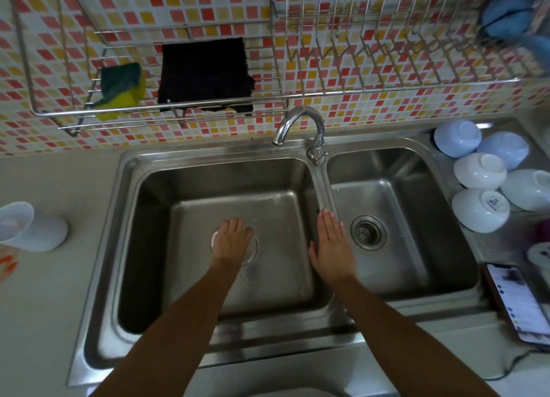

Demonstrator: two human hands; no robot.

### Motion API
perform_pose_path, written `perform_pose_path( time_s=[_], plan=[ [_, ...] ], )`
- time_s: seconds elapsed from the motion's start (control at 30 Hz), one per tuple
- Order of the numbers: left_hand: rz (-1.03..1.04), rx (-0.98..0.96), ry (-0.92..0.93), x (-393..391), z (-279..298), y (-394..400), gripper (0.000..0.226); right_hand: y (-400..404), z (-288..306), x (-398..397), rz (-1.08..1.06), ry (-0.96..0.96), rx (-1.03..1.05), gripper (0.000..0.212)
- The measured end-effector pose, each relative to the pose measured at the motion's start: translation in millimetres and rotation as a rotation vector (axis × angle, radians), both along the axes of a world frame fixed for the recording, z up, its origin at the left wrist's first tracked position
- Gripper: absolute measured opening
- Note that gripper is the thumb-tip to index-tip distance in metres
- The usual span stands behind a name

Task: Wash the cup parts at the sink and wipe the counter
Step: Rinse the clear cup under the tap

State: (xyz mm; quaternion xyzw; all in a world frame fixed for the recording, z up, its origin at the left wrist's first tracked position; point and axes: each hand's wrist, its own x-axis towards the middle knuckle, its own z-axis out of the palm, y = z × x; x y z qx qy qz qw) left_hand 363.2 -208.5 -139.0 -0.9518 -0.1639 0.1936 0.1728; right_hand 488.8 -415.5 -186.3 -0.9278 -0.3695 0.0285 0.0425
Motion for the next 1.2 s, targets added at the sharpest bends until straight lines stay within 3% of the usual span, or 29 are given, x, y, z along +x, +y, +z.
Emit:
perform_pose_path(
  time_s=[0.1,0.33,0.5,0.6,0.67,0.8,0.93,1.1,1.2],
  plan=[
    [-0.076,0.042,0.019,-1,-1,1,0.047,1,1,-1,-0.001,0.006,0.012,0.073],
    [0.053,-0.048,-0.187,-19,6,8,0.054,1,5,-2,0.0,0.011,0.019,0.072],
    [0.274,-0.289,-0.414,-39,-1,16,0.073,0,7,-2,0.004,0.091,0.021,0.077],
    [0.459,-0.608,-0.588,-51,-7,21,0.08,-1,12,0,0.001,0.15,0.05,0.082],
    [0.59,-0.848,-0.771,-59,-3,20,0.09,2,17,-3,-0.043,0.214,0.163,0.079],
    [0.652,-0.905,-1.031,-82,21,21,0.087,23,48,-28,-0.192,0.398,0.552,0.05],
    [0.583,-0.837,-1.182,-102,51,37,0.086,80,109,-61,-0.008,0.328,0.812,0.036],
    [0.465,-0.837,-1.329,-107,100,66,0.066,166,237,-95,0.259,0.196,1.133,0.028],
    [0.428,-0.763,-1.382,-110,128,81,0.069,216,291,-100,0.379,0.106,1.132,0.027]
  ],
)
